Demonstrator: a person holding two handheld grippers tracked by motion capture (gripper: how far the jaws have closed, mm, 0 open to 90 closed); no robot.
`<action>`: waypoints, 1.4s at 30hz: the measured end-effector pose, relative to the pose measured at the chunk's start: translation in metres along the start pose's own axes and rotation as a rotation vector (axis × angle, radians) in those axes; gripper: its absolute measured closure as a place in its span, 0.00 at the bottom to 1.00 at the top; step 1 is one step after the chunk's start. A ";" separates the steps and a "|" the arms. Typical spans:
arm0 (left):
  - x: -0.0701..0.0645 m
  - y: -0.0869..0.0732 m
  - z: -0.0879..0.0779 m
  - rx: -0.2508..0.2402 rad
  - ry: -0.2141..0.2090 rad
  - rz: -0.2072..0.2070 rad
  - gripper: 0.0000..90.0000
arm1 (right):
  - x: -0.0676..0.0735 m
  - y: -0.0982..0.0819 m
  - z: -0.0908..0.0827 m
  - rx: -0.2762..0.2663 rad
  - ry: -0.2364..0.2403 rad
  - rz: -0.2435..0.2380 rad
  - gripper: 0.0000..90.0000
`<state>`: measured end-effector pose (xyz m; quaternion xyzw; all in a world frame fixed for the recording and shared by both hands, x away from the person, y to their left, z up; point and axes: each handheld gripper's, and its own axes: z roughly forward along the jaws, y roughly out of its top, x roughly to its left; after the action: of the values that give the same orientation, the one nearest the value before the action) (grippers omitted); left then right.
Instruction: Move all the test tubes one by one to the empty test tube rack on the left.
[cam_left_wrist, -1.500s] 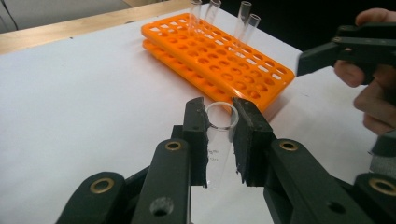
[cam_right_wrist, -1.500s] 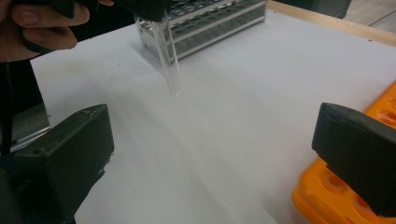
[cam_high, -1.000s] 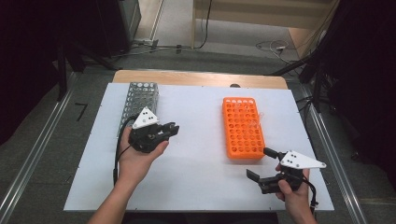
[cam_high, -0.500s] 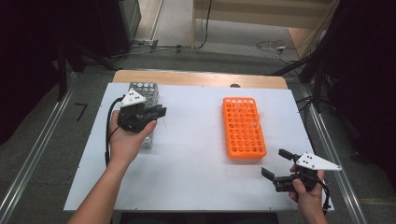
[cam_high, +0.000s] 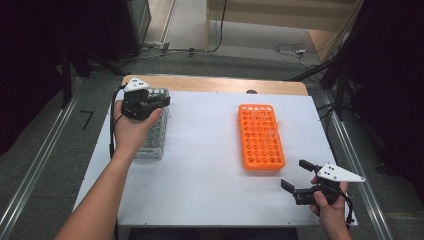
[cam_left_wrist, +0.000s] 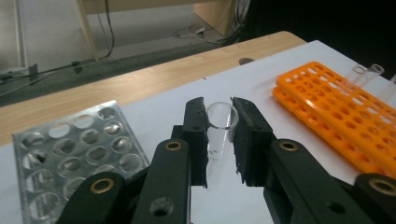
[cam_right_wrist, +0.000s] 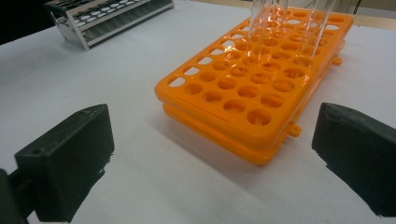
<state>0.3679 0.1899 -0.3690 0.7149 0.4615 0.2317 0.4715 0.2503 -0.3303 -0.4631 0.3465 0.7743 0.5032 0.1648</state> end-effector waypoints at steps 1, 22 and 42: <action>0.003 0.002 0.001 0.002 0.005 -0.002 0.84 | 0.000 0.000 0.000 0.001 0.002 0.001 0.00; 0.053 0.037 0.043 -0.002 0.113 -0.084 0.84 | -0.003 -0.002 0.001 0.009 0.010 -0.001 0.00; 0.076 0.031 0.079 0.026 0.213 -0.112 0.84 | -0.009 -0.004 -0.001 0.000 0.010 0.022 0.00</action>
<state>0.4774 0.2166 -0.3849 0.6656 0.5510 0.2735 0.4226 0.2542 -0.3383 -0.4668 0.3523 0.7713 0.5068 0.1554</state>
